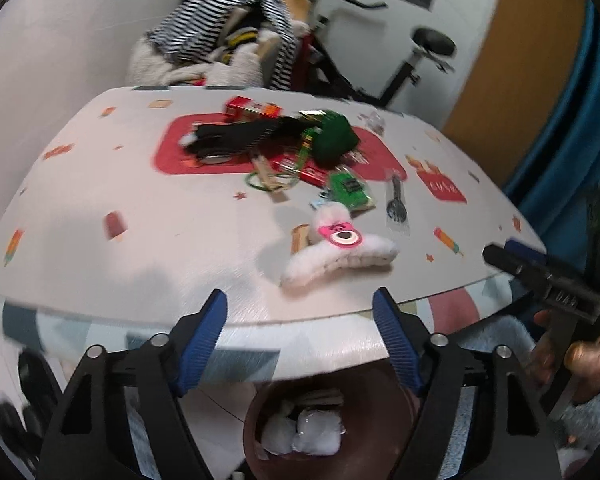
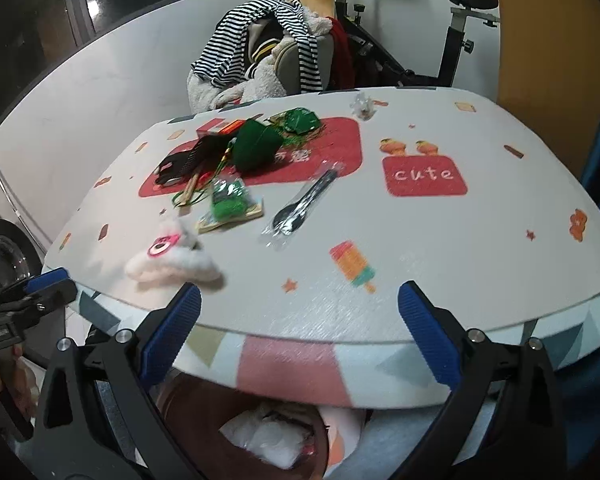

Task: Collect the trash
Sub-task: 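Grasp the white plush keychain with pink face using the left tool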

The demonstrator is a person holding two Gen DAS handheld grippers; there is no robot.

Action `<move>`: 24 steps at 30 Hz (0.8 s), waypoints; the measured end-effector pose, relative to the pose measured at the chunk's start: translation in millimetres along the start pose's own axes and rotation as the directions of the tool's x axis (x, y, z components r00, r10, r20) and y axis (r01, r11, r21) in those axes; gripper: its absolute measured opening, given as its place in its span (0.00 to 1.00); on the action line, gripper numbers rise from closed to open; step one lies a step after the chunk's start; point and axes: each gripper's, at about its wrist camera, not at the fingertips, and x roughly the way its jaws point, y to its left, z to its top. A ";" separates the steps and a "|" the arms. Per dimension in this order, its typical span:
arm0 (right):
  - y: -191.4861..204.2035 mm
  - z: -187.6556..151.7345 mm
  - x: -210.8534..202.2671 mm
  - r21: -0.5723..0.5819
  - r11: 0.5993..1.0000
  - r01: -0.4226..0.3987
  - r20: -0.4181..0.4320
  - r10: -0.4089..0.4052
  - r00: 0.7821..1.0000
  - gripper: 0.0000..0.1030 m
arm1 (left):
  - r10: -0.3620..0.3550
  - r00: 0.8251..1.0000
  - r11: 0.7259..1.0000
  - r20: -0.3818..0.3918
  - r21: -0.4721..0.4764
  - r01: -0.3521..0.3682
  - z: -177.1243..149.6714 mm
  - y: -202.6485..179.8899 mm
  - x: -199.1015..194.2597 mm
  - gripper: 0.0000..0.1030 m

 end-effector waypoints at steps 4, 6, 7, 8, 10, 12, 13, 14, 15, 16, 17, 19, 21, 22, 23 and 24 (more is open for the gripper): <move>-11.7 3.2 2.7 0.019 0.999 -0.025 0.006 0.025 1.000 0.94 | -0.015 0.999 0.994 -0.046 0.110 0.020 11.7 -11.4 28.4 0.67; -14.6 3.9 5.9 0.017 1.000 -0.020 0.000 0.020 1.000 0.94 | -0.013 0.998 0.985 -0.067 0.170 0.024 17.2 -15.3 44.8 0.66; -17.1 3.3 8.8 0.018 1.000 -0.014 -0.010 0.014 1.000 0.94 | -0.009 0.997 0.982 -0.072 0.186 0.022 19.8 -15.6 50.5 0.66; -17.5 3.3 9.5 0.020 1.000 -0.012 -0.015 0.013 1.000 0.94 | -0.008 0.997 0.981 -0.080 0.193 0.024 23.3 -14.4 58.0 0.65; -20.7 2.8 12.2 0.027 1.000 -0.014 -0.028 0.015 1.000 0.94 | -0.022 0.995 0.982 -0.097 0.185 0.040 28.5 -10.7 69.6 0.62; -22.4 3.3 14.6 0.026 1.000 -0.010 -0.032 0.011 0.999 0.94 | -0.036 0.993 0.982 -0.117 0.181 0.057 32.3 -7.7 80.4 0.59; -22.6 3.5 15.8 0.026 1.000 -0.008 -0.033 0.009 0.999 0.94 | -0.042 0.991 0.981 -0.124 0.185 0.064 32.4 -7.6 83.5 0.55; -23.1 4.7 17.7 0.026 1.000 -0.005 -0.033 0.005 0.999 0.94 | -0.050 0.990 0.978 -0.134 0.193 0.076 31.9 -8.4 86.7 0.45; -23.4 5.1 18.8 0.027 1.000 -0.005 -0.033 0.006 0.999 0.94 | -0.056 0.988 0.976 -0.143 0.202 0.084 30.7 -9.9 88.7 0.37; -23.6 6.0 20.2 0.028 1.000 -0.007 -0.033 0.008 0.999 0.94 | -0.057 0.987 0.974 -0.148 0.209 0.088 29.6 -11.6 90.2 0.26; -23.5 7.1 22.1 0.030 0.999 -0.010 -0.033 0.011 0.999 0.94 | -0.054 0.988 0.973 -0.145 0.216 0.084 27.6 -12.7 90.0 0.19; -22.9 9.3 26.3 0.032 0.999 -0.019 -0.036 0.020 0.999 0.90 | -0.060 0.989 0.973 -0.134 0.214 0.088 23.9 -13.3 86.8 0.11; -21.1 13.1 33.7 0.028 0.999 -0.039 -0.046 0.040 0.998 0.80 | -0.084 0.990 0.979 -0.113 0.175 0.103 22.0 -8.7 79.4 0.10; -19.7 14.8 37.1 0.023 0.999 -0.048 -0.050 0.050 0.998 0.72 | -0.102 0.990 0.983 -0.100 0.142 0.116 21.8 -4.3 74.6 0.10; -17.9 17.3 41.4 0.014 0.998 -0.055 -0.054 0.056 0.997 0.70 | -0.110 0.990 0.986 -0.084 0.115 0.119 21.4 -0.6 69.3 0.10; -15.4 21.6 48.3 0.003 0.998 -0.062 -0.057 0.062 0.996 0.65 | -0.110 0.991 0.988 -0.071 0.099 0.117 21.6 1.6 65.0 0.10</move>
